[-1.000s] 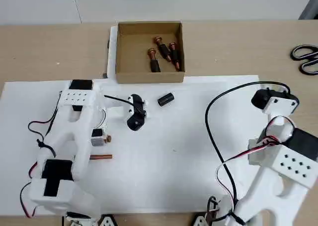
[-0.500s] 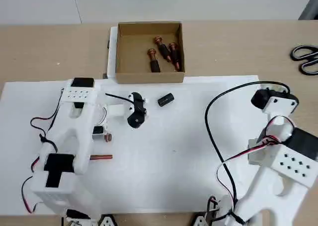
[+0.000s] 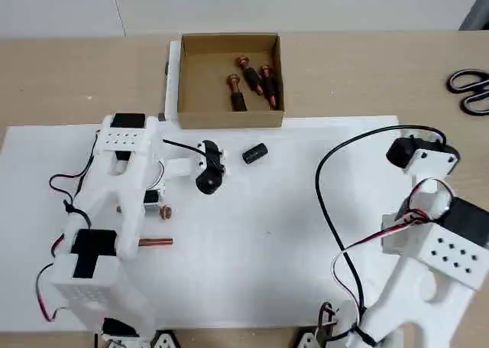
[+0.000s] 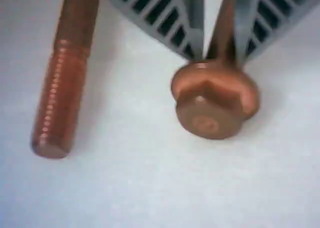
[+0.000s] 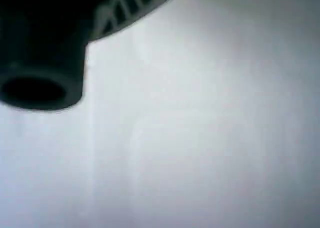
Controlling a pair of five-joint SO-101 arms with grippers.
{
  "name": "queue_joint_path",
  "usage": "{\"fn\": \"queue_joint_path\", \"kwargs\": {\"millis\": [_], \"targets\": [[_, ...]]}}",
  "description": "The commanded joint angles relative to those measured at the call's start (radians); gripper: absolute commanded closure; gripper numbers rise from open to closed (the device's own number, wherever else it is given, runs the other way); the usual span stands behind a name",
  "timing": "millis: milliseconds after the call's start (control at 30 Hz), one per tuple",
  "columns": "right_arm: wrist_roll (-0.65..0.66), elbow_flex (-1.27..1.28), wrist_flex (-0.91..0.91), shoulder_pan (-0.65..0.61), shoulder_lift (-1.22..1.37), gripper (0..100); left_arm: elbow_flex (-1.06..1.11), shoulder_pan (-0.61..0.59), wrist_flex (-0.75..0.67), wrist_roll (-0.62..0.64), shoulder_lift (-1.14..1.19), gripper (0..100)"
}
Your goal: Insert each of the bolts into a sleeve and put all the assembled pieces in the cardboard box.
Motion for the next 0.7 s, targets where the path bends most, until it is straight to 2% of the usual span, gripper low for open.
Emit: {"fn": "queue_joint_path", "kwargs": {"millis": [0, 567, 667], "targets": [[0.008, -0.003, 0.005, 0.012, -0.028, 99.5, 0.008, -0.003, 0.028, -0.173, -0.012, 95], [0.008, -0.003, 0.002, 0.012, -0.028, 99.5, 0.005, -0.005, 0.021, -0.173, 0.114, 95], [0.008, -0.003, 0.002, 0.012, -0.028, 99.5, 0.004, 0.000, 0.021, -0.173, 0.114, 99]]}}
